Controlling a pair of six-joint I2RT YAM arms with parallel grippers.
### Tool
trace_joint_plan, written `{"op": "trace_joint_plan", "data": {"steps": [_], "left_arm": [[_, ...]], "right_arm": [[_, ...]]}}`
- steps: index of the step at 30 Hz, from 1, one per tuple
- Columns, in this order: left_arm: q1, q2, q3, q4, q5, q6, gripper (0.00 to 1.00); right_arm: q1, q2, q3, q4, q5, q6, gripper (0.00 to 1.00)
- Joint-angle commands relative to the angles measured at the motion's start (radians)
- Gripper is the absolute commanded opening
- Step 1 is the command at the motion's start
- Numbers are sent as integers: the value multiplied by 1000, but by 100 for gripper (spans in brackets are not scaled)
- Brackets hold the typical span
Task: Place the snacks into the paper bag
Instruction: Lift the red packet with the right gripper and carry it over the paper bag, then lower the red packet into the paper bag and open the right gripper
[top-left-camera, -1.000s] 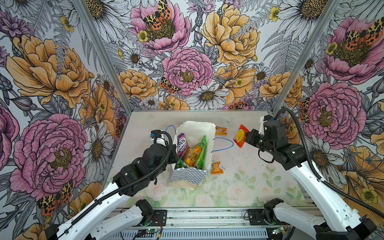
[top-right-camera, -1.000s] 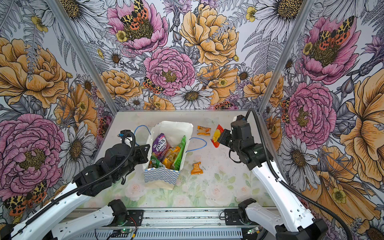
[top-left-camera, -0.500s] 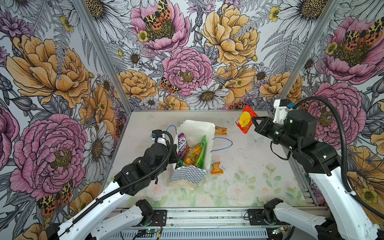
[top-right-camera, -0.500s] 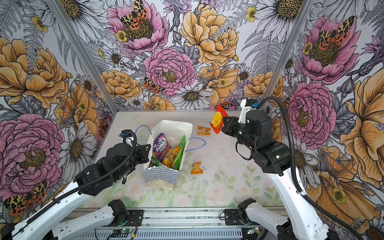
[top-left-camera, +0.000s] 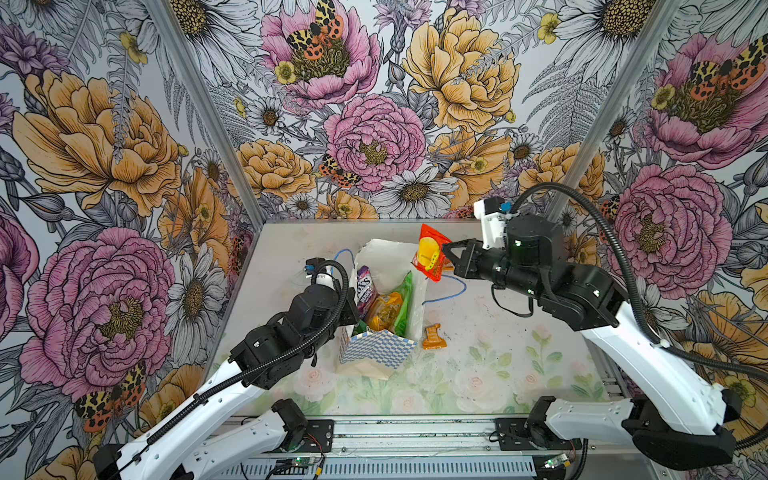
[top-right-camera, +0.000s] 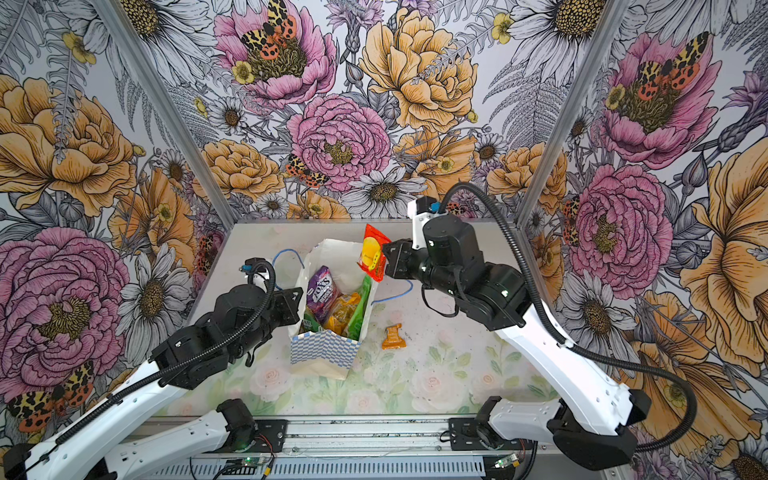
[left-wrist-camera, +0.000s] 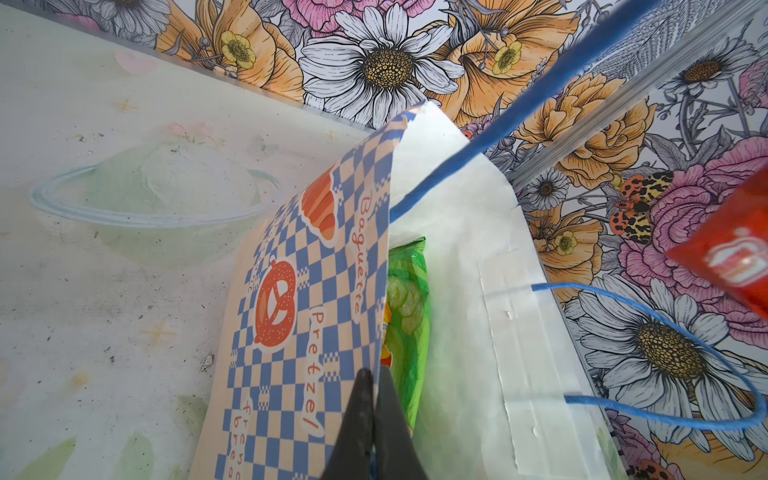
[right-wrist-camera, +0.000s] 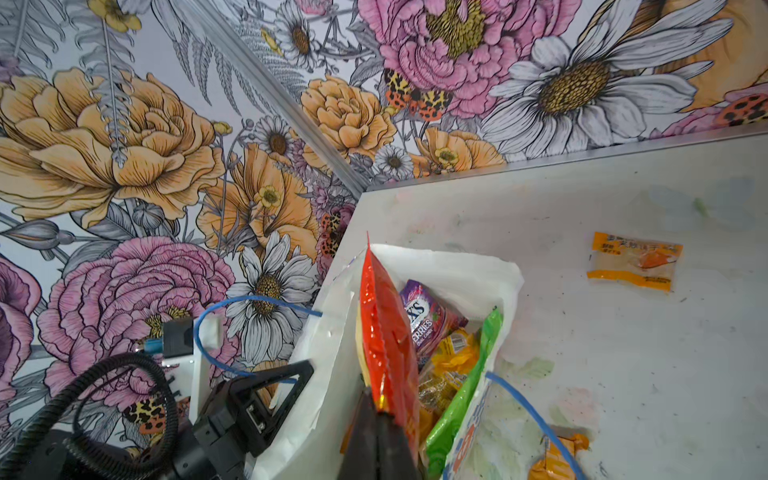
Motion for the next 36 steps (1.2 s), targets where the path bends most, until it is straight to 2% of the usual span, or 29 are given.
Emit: {"op": "trace_joint_plan", "data": {"steps": [1,10,36], "left_arm": [[6,-12,40,42,12,-10,0],[7,-12,43,42,13,-9,0],[6,-17,37,70,45,-9,0]], "right_arm": [[53,47,29,34,44,12,0],[136,208,30,51,30,55,0],[181,459,53,90,5,137,0]]}}
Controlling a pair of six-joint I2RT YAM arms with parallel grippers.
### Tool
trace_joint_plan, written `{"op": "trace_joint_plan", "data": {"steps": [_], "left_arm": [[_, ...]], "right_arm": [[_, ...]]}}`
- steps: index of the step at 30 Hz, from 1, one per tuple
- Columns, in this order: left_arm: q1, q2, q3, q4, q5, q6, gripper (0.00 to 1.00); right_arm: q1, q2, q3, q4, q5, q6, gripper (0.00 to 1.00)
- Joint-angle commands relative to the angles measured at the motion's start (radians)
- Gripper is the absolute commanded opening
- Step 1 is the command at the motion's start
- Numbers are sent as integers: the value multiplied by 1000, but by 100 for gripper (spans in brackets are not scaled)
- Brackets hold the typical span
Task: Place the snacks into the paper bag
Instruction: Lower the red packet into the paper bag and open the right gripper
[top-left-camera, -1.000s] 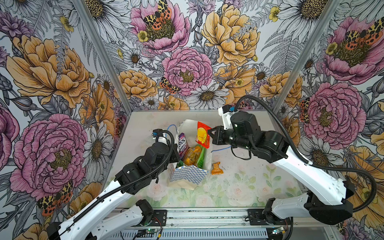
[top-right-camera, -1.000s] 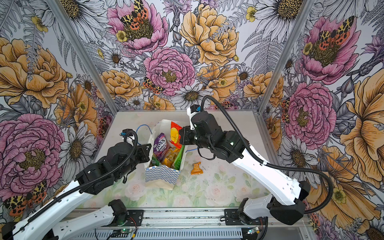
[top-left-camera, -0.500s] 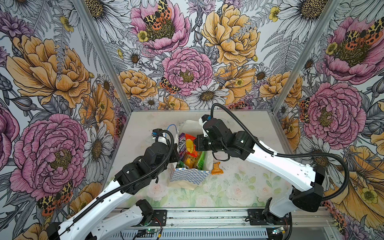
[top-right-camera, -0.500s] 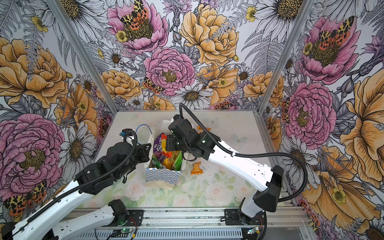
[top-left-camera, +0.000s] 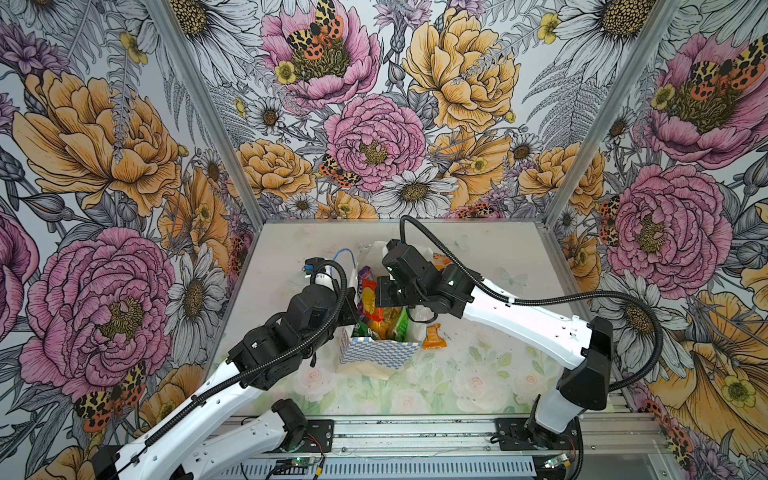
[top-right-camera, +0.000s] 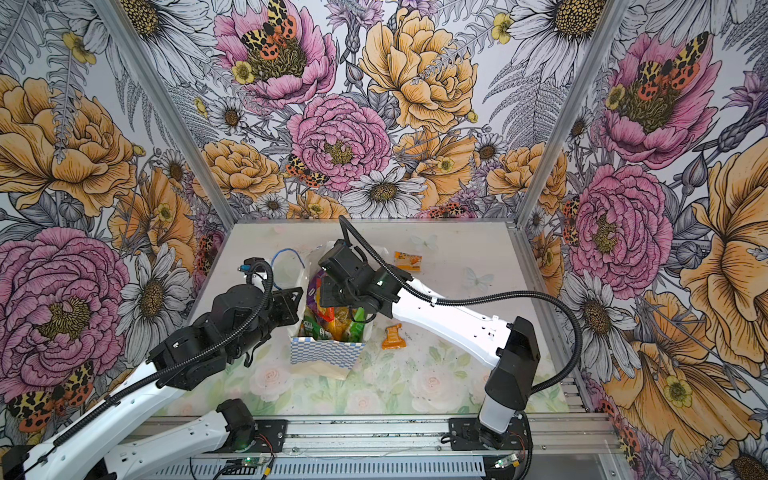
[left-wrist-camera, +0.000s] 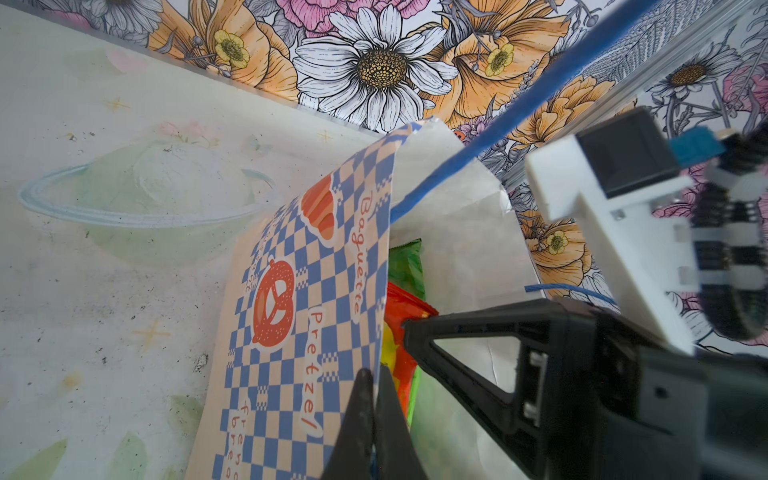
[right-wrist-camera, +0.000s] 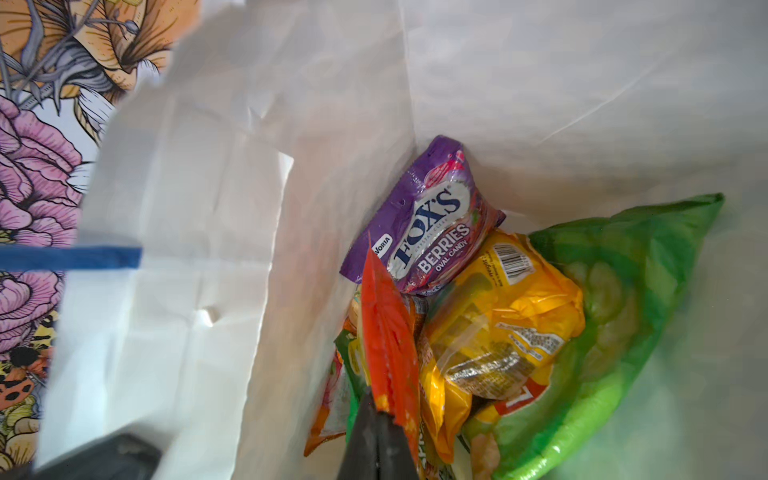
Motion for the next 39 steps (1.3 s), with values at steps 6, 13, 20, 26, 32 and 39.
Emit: {"op": "trace_joint_plan", "data": {"steps": [6,13,20,26,32,39], "left_arm": [[5,-21,31,70,17,-5,0],[5,-29,33,60,17,6,0],[8,-36,38,38,7,9,0],[8,-40,50,28,5,11,0],[9,-41,45,27,5,10,0],[10,-45,43,27,-4,8,0]], "right_arm": [[17,37,18,63,-7,34,0],[8,52,-9,85,-3,30,0],[15,80,-27,100,-25,44,0],[19,76,-24,99,-27,48,11],[19,37,-33,98,11,42,36],[18,-6,-33,97,24,28,41]]}}
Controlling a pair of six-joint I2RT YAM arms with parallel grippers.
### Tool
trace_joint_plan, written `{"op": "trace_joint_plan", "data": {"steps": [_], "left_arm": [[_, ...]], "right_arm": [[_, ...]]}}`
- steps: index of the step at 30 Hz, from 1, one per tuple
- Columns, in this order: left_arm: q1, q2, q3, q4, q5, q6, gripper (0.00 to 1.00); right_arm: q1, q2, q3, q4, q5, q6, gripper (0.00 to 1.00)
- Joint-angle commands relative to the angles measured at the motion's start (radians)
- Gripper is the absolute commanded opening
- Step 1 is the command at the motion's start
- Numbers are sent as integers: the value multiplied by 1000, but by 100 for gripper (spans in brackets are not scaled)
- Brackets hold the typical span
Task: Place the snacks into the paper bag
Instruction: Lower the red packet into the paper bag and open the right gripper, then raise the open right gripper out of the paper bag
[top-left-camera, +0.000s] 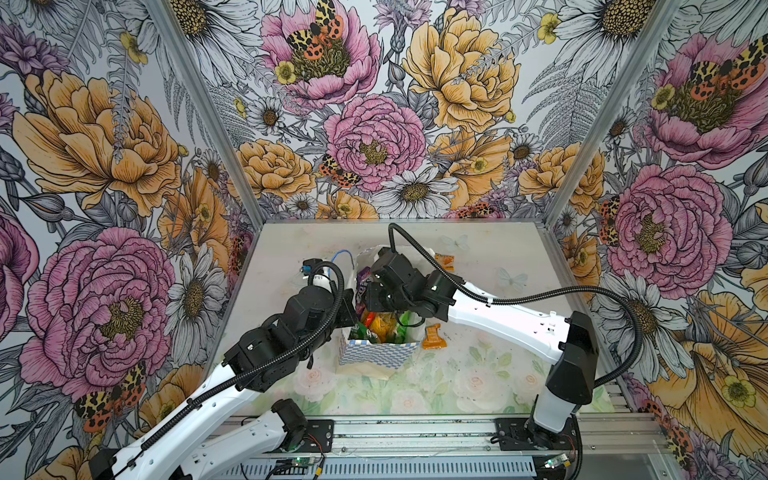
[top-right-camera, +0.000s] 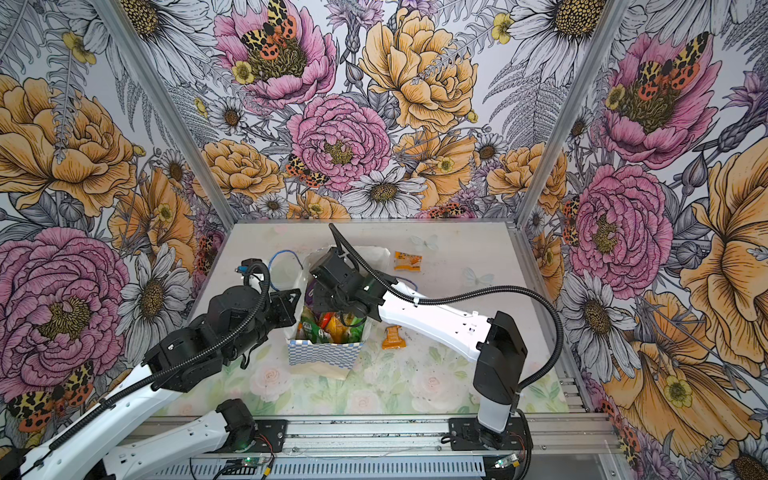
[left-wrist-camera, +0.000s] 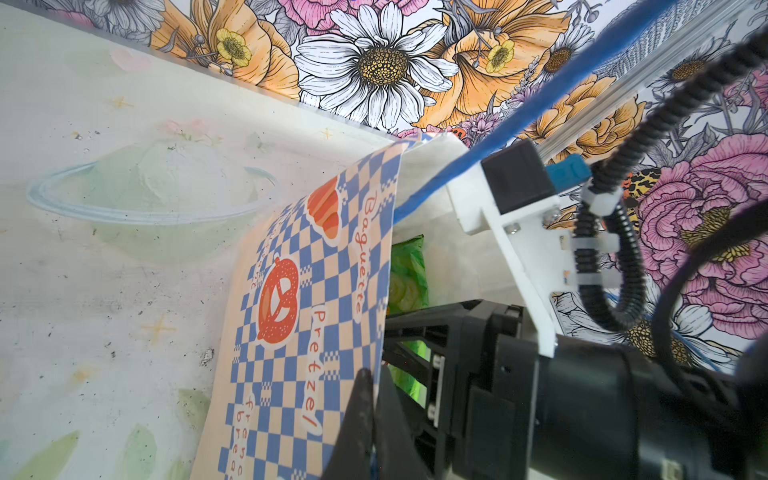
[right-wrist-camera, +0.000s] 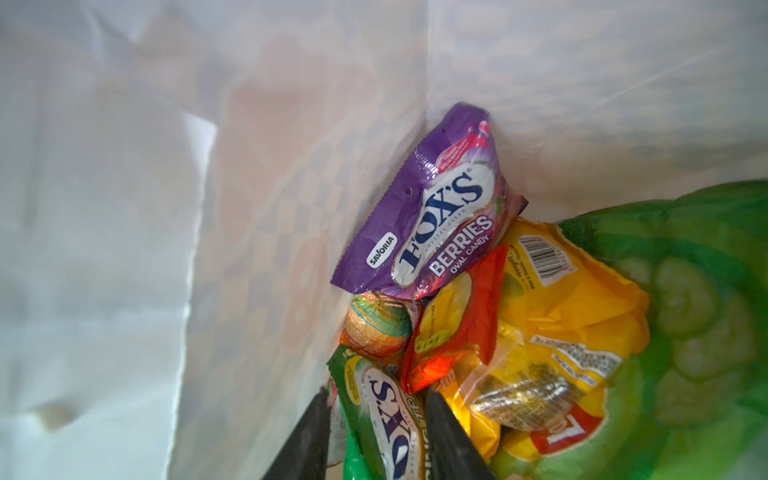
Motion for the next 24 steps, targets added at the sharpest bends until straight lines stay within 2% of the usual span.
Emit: {"op": "trace_joint_plan", "data": {"steps": [1,6,10,16,24], "left_arm": [[9,-29,35,57,-8,5,0],[9,-30,34,53,-5,7,0],[9,-36,30,53,-8,3,0],[10,-40,29,50,-9,1,0],[11,-46,23,46,-8,1,0]], "right_arm": [[9,-61,-5,22,24,-15,42],[5,-108,-7,20,30,-35,44],[-8,-156,1,18,-25,-84,51],[-35,-254,12,-10,-14,-131,59],[-180,-425,-79,-39,-65,-163,61]]}}
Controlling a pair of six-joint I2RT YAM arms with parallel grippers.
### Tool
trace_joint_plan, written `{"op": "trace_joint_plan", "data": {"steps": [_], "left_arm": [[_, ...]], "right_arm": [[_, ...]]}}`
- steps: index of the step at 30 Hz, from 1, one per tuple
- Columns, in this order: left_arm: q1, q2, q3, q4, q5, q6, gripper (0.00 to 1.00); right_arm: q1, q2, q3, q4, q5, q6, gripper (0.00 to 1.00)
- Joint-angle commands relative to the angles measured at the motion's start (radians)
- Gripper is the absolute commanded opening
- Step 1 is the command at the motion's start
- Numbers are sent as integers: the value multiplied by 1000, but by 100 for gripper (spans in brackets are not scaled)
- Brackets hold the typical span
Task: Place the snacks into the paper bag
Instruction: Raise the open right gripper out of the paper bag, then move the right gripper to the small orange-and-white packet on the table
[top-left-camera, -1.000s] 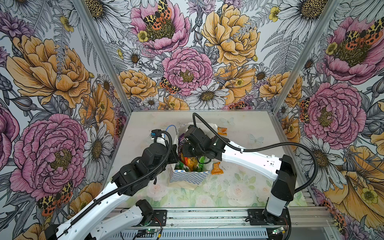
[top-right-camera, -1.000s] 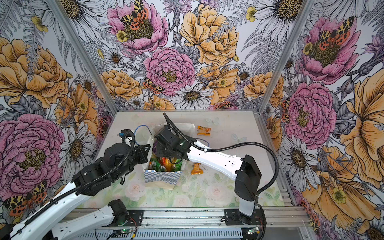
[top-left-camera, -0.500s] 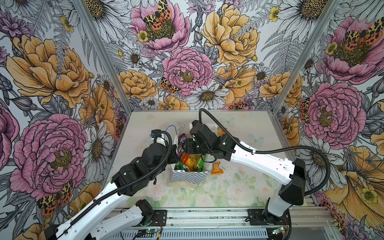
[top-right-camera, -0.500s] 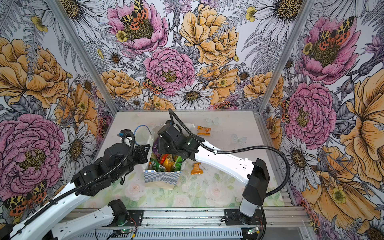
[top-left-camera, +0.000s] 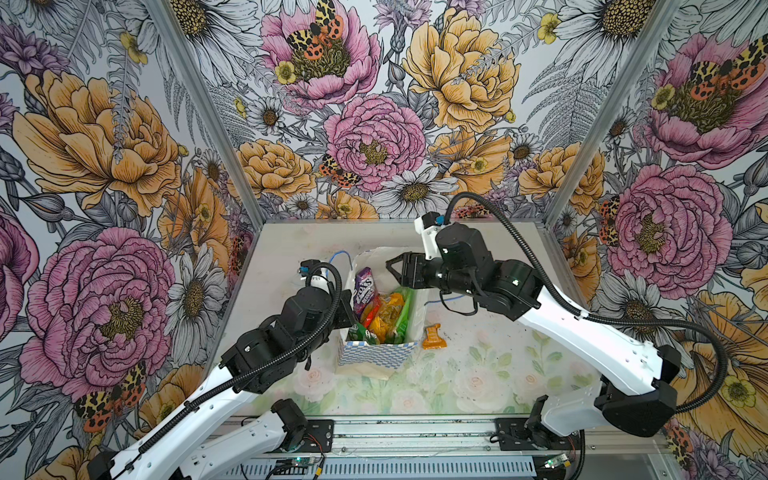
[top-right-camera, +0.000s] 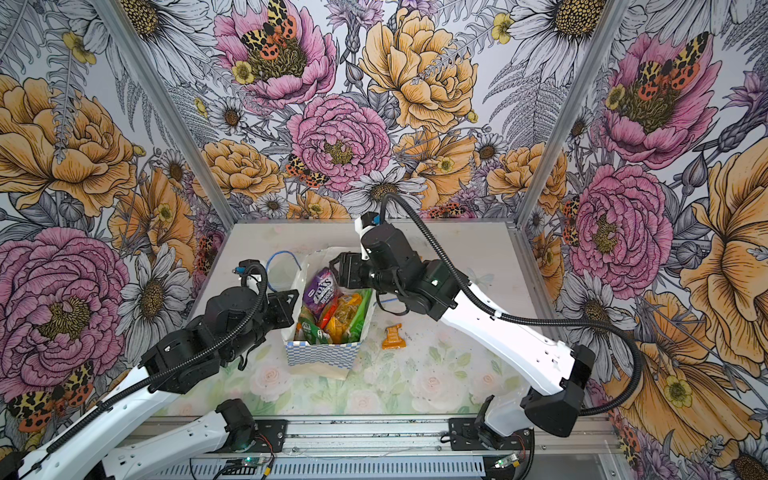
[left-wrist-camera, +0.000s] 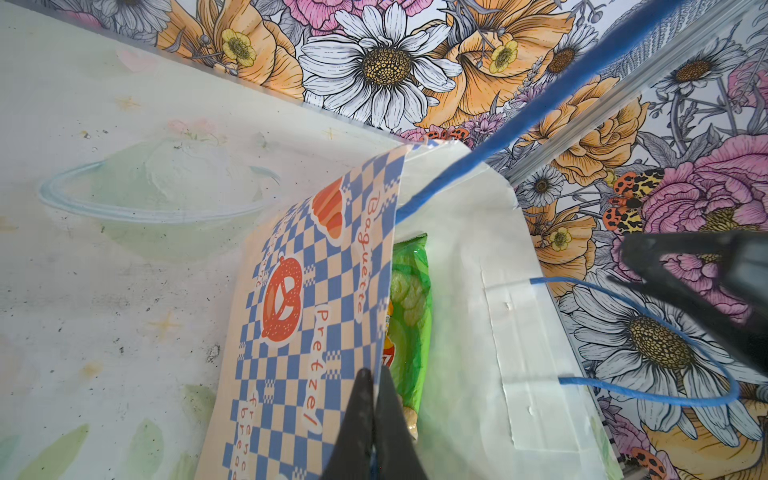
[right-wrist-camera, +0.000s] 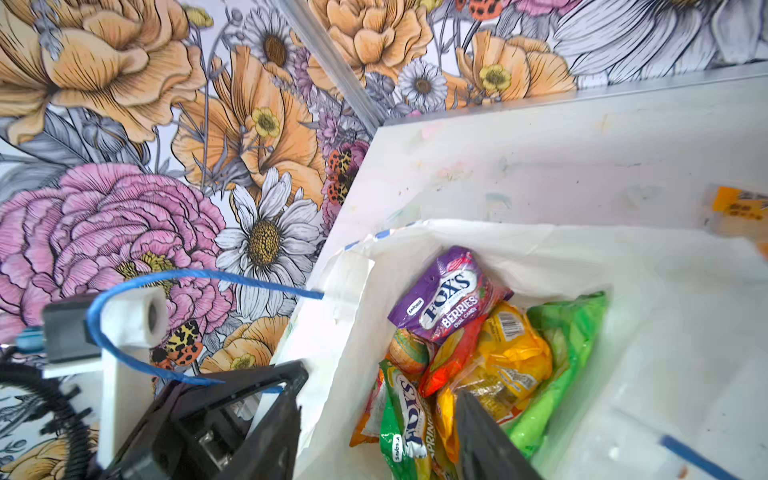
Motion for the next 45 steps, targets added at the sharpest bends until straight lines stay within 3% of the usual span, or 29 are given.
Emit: {"op": "trace_joint_plan", "data": {"steps": [1,12,18,25,33,45], "left_arm": [[6,-33,24,60,-11,2,0],[11,-34,22,55,-23,3,0],[11,-34,17,55,-22,0,0],[13,-36,22,56,-22,0,0],[14,-53,6,56,-18,-11,0],[16,-39,10,57,-13,-11,0]], "right_arm": [[-67,-96,-55,-30,-18,-24,61],[-325,-349,-242,-25,19,-16,62],[-518,-385,-410,5,3,1,72],[-753,-203,-556,166,-269,69,72],[-760,77,-530,269,-267,45,72],[-744,411,-344,295,-303,20,68]]}}
